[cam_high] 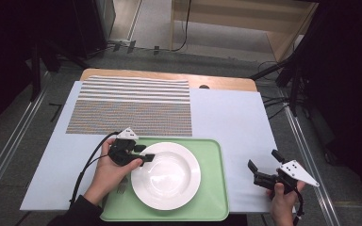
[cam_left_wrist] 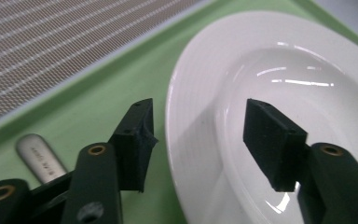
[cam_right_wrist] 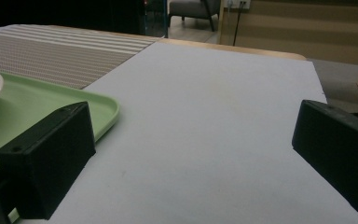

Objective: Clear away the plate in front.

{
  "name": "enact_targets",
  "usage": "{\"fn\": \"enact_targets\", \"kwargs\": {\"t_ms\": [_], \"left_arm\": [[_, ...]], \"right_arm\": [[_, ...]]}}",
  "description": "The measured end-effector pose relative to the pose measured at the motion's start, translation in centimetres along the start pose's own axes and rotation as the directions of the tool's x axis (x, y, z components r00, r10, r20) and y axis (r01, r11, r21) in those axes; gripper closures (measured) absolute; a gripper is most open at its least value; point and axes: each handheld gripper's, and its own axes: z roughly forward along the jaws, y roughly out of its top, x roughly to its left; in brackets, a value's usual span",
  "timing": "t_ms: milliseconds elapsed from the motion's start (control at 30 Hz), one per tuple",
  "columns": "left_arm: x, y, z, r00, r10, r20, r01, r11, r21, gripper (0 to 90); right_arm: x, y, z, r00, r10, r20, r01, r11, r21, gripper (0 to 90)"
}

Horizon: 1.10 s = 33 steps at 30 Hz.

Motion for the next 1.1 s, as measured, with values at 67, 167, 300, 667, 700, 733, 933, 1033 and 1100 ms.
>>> {"fn": "enact_targets", "kwargs": {"t_ms": [67, 167, 300, 667, 700, 733, 933, 1033, 1100], "left_arm": [[0.2, 0.1, -0.5, 0.9998, -0.014, 0.015, 0.014, 0.9992, -0.038, 36.6], [0.2, 0.1, -1.2, 0.9993, 0.005, 0.037, -0.002, 0.9959, -0.09, 29.6], [-0.2, -0.1, -2.1, 0.9979, 0.053, 0.038, -0.046, 0.9875, -0.151, 13.3], [0.1, -0.8, -4.2, 0.9965, 0.075, -0.038, -0.083, 0.9578, -0.275, 13.0], [0.2, -0.8, -4.3, 0.9963, 0.081, -0.031, -0.086, 0.957, -0.277, 12.3], [0.2, -0.9, -4.5, 0.996, 0.086, -0.022, -0.089, 0.9553, -0.282, 6.6], [0.7, -1.6, -5.8, 0.9958, 0.089, -0.024, -0.092, 0.9439, -0.317, 0.0], [1.1, -2.1, -6.4, 0.9962, 0.077, -0.04, -0.086, 0.94, -0.33, 0.0], [1.4, -2.5, -6.8, 0.9962, 0.071, -0.05, -0.084, 0.9376, -0.337, 0.0]], "right_arm": [[0.0, 0.0, 0.0, 1.0, -0.001, 0.0, 0.001, 1.0, 0.0, 0.0], [0.0, 0.0, 0.0, 1.0, 0.002, 0.001, -0.002, 1.0, 0.001, 0.0], [0.0, 0.0, 0.0, 1.0, -0.008, 0.004, 0.008, 1.0, -0.001, 0.0], [0.0, 0.0, 0.1, 1.0, -0.009, 0.005, 0.009, 1.0, 0.0, 0.0], [0.0, 0.0, 0.1, 1.0, -0.008, 0.004, 0.008, 1.0, 0.0, 0.0], [0.0, 0.0, 0.0, 1.0, -0.003, 0.003, 0.003, 1.0, 0.004, 0.0], [0.0, 0.0, 0.0, 1.0, 0.003, 0.004, -0.003, 1.0, 0.005, 0.0], [0.0, 0.0, 0.1, 1.0, -0.006, 0.007, 0.006, 1.0, 0.001, 0.0], [0.0, 0.0, 0.1, 0.9999, -0.007, 0.007, 0.007, 1.0, 0.003, 0.0]]}}
